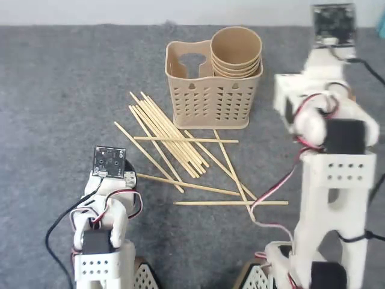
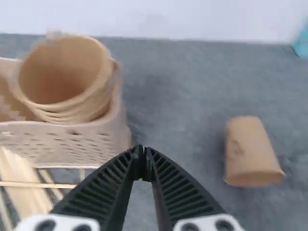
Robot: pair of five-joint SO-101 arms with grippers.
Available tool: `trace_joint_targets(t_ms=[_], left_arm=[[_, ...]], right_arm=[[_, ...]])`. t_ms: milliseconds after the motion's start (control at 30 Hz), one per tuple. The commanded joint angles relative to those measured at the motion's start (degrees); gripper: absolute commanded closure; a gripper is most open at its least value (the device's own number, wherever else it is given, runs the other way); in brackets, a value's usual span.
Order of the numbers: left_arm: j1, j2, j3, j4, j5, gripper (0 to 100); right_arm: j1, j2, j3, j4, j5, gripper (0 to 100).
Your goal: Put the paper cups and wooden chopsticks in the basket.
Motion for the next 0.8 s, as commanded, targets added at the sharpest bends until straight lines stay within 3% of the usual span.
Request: trace_joint_targets(t_ms=[0,233,533,767], left_arm=[[-0.4,-0.9,-0.2,-1.3,-0.5,96],[-0.4,-0.9,-0.2,-1.3,-0.5,96],[-0.4,-0.9,-0.2,-1.3,-0.5,96],[-0.4,-0.9,-0.2,-1.3,-0.5,96]], right_arm=[[11.4,-2.2,5.5,-0.7,1.9,98.7],[20.9,-2.0,18.8,-5.3,18.3,89.0],[28.2,-2.0,38.3,-32.2,37.3,82.8],[30.9,-1.9,52.5,-58.4,44.0,82.5]])
